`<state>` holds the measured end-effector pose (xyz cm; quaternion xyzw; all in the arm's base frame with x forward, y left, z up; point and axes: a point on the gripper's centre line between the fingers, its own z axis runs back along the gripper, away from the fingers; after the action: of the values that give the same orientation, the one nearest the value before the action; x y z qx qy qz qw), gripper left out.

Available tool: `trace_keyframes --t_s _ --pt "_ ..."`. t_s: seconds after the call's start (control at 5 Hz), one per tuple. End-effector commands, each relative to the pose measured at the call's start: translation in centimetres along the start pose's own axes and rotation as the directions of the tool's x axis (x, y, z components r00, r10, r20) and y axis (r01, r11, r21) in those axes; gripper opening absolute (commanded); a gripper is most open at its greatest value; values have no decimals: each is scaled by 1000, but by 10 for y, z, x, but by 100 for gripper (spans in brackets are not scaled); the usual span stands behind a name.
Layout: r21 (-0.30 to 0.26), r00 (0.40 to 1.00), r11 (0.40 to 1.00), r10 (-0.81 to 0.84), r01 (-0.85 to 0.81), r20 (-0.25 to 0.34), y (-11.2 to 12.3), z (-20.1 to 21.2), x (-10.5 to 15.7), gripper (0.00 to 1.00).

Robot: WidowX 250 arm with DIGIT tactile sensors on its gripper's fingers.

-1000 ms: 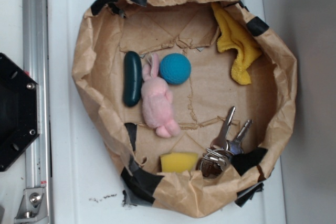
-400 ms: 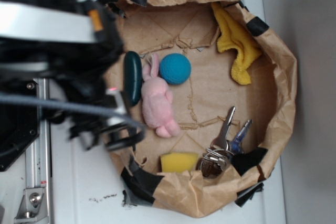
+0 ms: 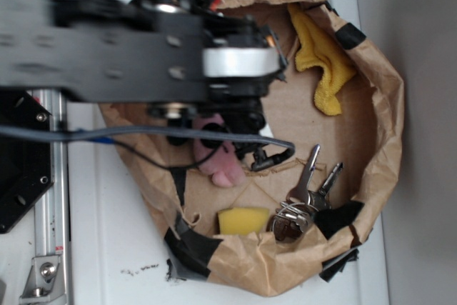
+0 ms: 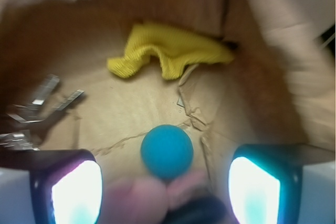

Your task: Grab the yellow cloth.

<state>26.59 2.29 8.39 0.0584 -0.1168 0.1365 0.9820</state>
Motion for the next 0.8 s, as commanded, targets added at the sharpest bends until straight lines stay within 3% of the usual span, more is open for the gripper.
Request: trace_keyframes --t_s 0.0,0.2,0.6 --pt "65 979 978 -203 201 28 -13 -31 43 100" --pt "146 967 957 -256 252 8 -7 -45 55 100" --pt "164 961 947 -275 275 -28 9 -66 64 100"
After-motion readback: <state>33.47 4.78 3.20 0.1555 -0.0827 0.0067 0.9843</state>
